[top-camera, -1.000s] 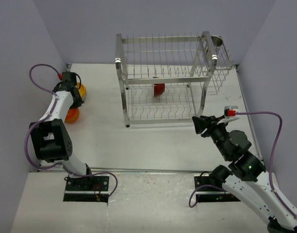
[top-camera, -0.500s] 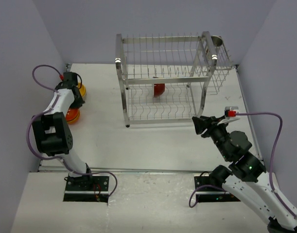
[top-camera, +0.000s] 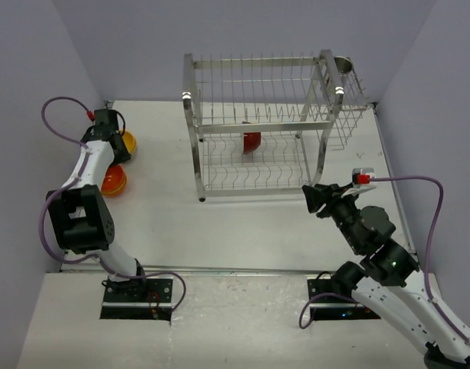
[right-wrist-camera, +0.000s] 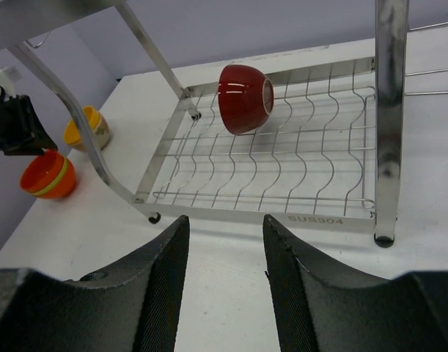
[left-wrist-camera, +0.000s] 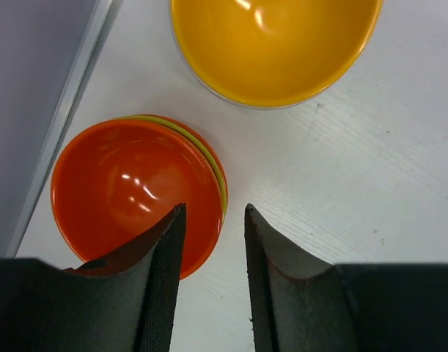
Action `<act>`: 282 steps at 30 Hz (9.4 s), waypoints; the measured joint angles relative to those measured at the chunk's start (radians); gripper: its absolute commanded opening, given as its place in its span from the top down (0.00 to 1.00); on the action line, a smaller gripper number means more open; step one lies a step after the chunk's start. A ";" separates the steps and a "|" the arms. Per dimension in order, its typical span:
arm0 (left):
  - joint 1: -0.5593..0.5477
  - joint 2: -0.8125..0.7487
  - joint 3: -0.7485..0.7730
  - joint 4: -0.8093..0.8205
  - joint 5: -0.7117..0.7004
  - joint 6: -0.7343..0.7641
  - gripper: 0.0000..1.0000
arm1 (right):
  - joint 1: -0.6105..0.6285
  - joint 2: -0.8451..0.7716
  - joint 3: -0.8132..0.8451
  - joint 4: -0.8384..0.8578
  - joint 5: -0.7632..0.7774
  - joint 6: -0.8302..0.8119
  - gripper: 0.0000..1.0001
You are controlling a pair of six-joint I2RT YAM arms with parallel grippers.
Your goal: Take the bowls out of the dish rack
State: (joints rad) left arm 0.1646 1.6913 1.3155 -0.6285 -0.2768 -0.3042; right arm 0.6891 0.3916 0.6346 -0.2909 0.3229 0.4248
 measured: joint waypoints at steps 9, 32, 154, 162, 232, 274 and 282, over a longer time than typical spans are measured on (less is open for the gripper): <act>0.003 -0.251 0.000 0.132 0.232 -0.045 0.60 | 0.000 0.036 0.000 0.007 0.016 -0.006 0.54; -0.267 0.167 -0.322 1.426 1.115 -0.895 0.72 | 0.005 0.050 0.118 -0.133 0.132 -0.007 0.53; -0.536 0.621 0.055 1.675 0.904 -0.944 1.00 | 0.005 0.033 0.111 -0.169 0.130 0.010 0.53; -0.527 0.668 0.048 1.832 0.911 -1.058 1.00 | 0.005 0.034 0.109 -0.167 0.130 0.010 0.53; -0.452 0.761 0.096 1.918 0.941 -1.492 1.00 | 0.005 0.073 0.094 -0.158 0.129 0.012 0.54; -0.449 0.681 0.089 1.894 1.120 -1.293 1.00 | 0.005 0.073 0.094 -0.157 0.127 0.012 0.54; -0.446 0.658 0.079 1.893 1.151 -1.236 1.00 | 0.005 0.073 0.094 -0.157 0.127 0.012 0.54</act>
State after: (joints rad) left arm -0.2810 2.3493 1.3945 1.2640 0.8742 -1.5406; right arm 0.6937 0.4648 0.7284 -0.4480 0.4496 0.4366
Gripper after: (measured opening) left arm 0.066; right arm 0.462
